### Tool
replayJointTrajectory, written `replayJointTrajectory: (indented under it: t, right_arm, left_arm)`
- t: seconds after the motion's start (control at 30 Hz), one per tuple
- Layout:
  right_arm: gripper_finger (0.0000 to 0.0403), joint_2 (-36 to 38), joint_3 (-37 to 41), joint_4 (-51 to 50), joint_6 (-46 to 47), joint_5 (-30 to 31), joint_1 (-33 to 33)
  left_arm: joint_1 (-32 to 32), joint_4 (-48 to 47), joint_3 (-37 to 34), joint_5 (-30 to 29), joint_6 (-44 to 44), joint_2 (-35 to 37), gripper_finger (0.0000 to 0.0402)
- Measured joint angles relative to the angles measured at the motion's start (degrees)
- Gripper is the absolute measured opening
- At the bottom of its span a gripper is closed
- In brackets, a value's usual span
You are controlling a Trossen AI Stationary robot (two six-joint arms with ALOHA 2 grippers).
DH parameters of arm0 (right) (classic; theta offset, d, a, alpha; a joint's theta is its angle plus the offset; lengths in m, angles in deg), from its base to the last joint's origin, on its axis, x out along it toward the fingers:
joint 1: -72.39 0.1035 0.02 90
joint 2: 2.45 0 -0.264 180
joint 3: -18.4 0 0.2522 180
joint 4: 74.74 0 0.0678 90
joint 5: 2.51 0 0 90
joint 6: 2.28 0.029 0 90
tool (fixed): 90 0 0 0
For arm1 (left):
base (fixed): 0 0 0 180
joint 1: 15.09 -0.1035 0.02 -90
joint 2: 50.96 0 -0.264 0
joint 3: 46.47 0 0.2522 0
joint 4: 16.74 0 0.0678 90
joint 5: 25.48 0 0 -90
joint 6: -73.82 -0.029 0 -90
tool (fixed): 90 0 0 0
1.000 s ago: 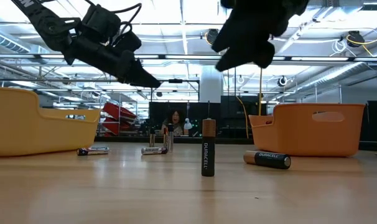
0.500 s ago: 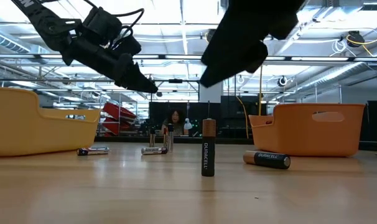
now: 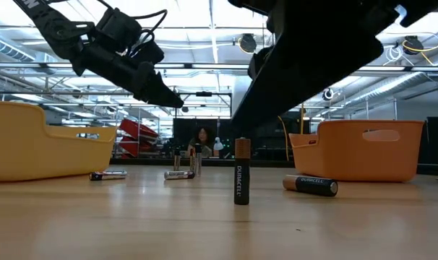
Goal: Sort batteries
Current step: Put the black-brown battery into the orange bin
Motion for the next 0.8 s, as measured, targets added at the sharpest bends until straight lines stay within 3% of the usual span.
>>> replayJointTrajectory:
  t: [0.8]
  right_arm:
    - [0.0212, -5.6, 0.0, 1.3, 2.4, -1.4, -0.7]
  left_arm:
    - [0.0, -0.1, 0.0, 0.0, -0.5, 0.0, 0.0228]
